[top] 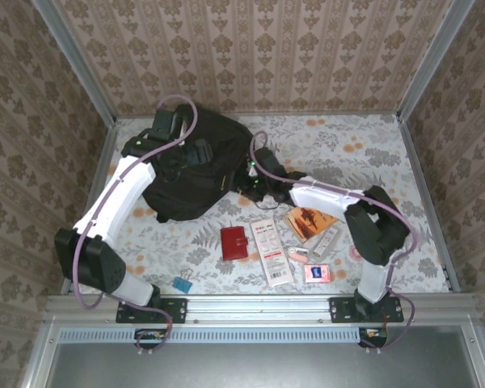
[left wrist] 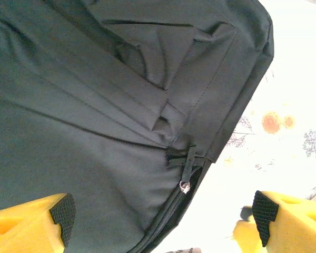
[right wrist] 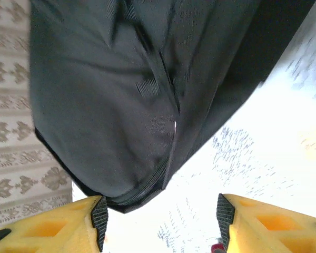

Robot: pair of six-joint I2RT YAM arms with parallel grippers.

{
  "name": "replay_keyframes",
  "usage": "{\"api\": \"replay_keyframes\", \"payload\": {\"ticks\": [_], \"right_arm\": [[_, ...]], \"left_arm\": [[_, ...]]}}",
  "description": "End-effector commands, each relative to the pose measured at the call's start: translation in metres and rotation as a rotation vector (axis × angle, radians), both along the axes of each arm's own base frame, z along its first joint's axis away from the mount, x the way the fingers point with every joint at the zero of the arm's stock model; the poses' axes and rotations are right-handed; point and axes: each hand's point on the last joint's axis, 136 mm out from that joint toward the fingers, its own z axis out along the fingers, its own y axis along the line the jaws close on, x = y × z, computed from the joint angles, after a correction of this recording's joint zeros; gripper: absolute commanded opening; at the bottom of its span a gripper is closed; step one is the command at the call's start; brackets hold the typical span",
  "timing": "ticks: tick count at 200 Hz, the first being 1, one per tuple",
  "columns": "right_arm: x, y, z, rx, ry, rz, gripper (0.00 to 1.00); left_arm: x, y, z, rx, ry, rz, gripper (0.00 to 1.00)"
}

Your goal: Pack the student bag

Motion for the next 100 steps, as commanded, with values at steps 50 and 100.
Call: {"api": "replay_keyframes", "payload": {"ticks": [50,100], "right_arm": [[0.015,-0.080,0.015,-0.157,-0.046,-0.095,0.55],[0.008,-0.079,0.009,-0.144,-0.033,-0.070,0.51]], "left_arm": [[-0.007,-0.029,-0.067,0.263,0.173,-0.142,0.88],[0.007,-0.030,-0.092,0.266,0.209,-0.078,0.85]]}}
